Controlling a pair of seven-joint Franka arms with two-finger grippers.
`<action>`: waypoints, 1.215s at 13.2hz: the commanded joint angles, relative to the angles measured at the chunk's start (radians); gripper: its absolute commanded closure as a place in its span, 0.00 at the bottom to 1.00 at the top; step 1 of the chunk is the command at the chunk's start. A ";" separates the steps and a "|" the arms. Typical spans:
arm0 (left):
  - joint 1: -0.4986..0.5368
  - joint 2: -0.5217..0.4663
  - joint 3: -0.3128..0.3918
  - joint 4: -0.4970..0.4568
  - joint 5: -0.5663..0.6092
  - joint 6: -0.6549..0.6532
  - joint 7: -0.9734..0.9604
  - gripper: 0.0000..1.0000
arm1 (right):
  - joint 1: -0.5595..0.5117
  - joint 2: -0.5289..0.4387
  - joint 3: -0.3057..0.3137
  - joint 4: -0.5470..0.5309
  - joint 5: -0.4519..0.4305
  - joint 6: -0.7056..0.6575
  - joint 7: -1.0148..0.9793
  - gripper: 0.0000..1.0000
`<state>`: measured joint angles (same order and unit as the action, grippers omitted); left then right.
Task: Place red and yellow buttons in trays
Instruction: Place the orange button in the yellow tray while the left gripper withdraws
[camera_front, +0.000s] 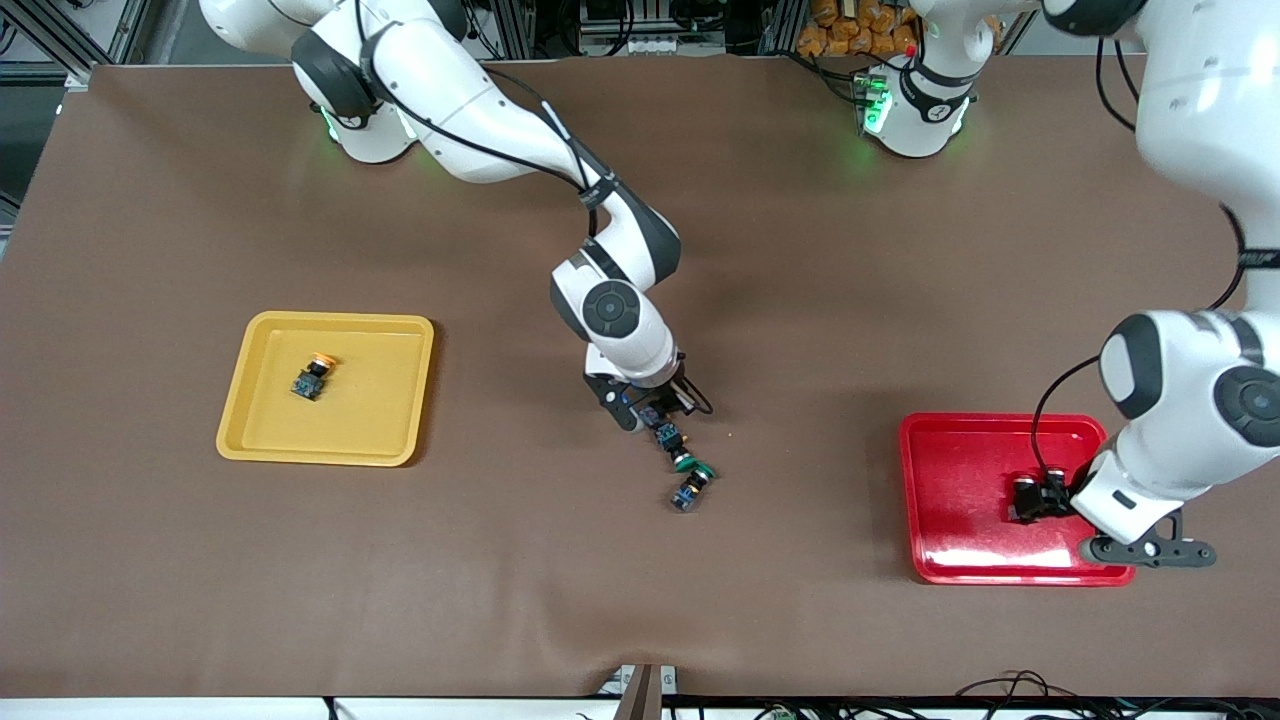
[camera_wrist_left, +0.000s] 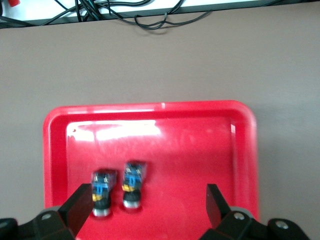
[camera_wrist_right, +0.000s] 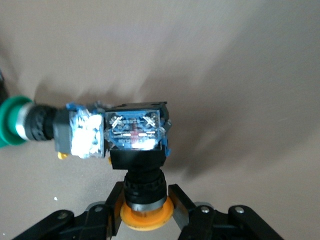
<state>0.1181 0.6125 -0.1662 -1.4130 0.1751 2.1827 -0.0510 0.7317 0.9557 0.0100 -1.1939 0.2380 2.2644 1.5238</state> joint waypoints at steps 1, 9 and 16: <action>0.003 -0.108 -0.047 -0.034 0.012 -0.131 -0.073 0.00 | -0.081 -0.118 0.021 -0.021 -0.002 -0.199 -0.081 1.00; 0.009 -0.335 -0.150 -0.030 0.000 -0.409 -0.234 0.00 | -0.368 -0.431 0.011 -0.316 0.033 -0.460 -0.661 1.00; -0.023 -0.427 -0.113 -0.032 -0.091 -0.486 -0.230 0.00 | -0.607 -0.580 0.007 -0.784 -0.009 -0.219 -1.197 1.00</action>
<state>0.1174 0.2158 -0.3047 -1.4188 0.1085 1.7029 -0.2772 0.1649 0.4593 -0.0021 -1.8104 0.2383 1.9380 0.4165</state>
